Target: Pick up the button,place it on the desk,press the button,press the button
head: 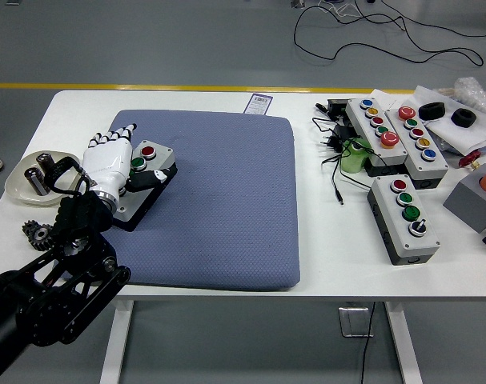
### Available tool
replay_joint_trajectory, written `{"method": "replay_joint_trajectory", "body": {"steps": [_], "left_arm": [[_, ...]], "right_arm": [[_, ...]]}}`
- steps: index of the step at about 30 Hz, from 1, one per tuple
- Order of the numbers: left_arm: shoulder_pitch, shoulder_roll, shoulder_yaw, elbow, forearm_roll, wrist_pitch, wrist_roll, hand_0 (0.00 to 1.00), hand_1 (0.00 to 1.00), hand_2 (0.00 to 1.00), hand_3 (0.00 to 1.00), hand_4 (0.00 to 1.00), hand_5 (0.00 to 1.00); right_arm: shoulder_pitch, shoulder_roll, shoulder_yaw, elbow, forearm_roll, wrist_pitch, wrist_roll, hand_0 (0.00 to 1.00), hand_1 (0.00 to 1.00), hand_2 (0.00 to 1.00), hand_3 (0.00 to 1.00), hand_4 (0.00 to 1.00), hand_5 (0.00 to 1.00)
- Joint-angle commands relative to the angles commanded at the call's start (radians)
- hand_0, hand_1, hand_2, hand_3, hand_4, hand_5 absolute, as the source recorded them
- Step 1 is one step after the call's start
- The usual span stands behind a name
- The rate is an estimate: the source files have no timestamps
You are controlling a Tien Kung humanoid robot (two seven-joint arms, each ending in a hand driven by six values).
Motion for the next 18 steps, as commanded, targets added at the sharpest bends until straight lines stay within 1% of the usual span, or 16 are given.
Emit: {"method": "replay_joint_trajectory", "body": {"steps": [1,3,7,8,9,11,13,14,18], "left_arm": [[0.000,-0.002,-0.001,0.004,0.000,0.002,0.000,0.975,0.998,0.998,0.998,0.998,0.751],[0.000,-0.009,-0.004,0.018,0.000,0.005,0.000,0.975,0.998,0.998,0.998,0.998,0.751],[-0.002,-0.028,-0.012,0.052,0.000,-0.018,0.000,0.975,0.998,0.998,0.998,0.998,0.751],[-0.003,-0.033,-0.015,0.062,0.000,-0.023,0.000,0.933,0.998,0.998,0.998,0.998,0.735],[-0.003,-0.038,-0.020,0.071,0.000,-0.028,0.000,0.933,0.998,0.998,0.998,0.998,0.735],[-0.005,-0.050,-0.031,0.091,0.000,-0.030,0.000,0.933,0.998,0.998,0.998,0.998,0.735],[-0.004,-0.057,-0.039,0.099,0.000,-0.030,0.000,0.933,0.998,0.998,0.998,0.998,0.735],[-0.005,-0.061,-0.044,0.103,0.000,-0.034,0.000,0.897,0.998,0.998,0.998,0.998,0.697],[-0.013,-0.068,-0.053,0.115,0.000,-0.064,0.000,0.897,0.998,0.998,0.998,0.998,0.697]], "right_arm": [[0.000,0.000,0.000,0.000,0.000,0.000,0.000,0.665,0.670,0.691,0.593,0.430,0.273],[0.000,0.000,0.000,0.000,-0.001,0.000,0.001,0.665,0.670,0.691,0.593,0.430,0.273],[-0.001,-0.001,0.001,0.000,-0.001,0.000,0.001,0.665,0.670,0.691,0.593,0.430,0.273],[-0.001,-0.001,0.001,0.000,-0.001,0.000,0.002,0.664,0.669,0.691,0.593,0.429,0.272],[-0.001,-0.001,0.001,0.000,0.000,0.000,0.002,0.664,0.669,0.691,0.593,0.429,0.272],[-0.002,-0.001,0.002,0.000,-0.002,0.000,0.002,0.664,0.669,0.691,0.593,0.429,0.272],[-0.002,-0.001,0.003,0.000,-0.002,0.000,0.003,0.664,0.669,0.691,0.593,0.429,0.272],[-0.002,-0.002,0.004,0.000,-0.002,0.000,0.003,0.664,0.669,0.691,0.593,0.429,0.272],[-0.003,-0.002,0.006,0.000,-0.005,0.000,0.003,0.664,0.669,0.691,0.593,0.429,0.272]]}}
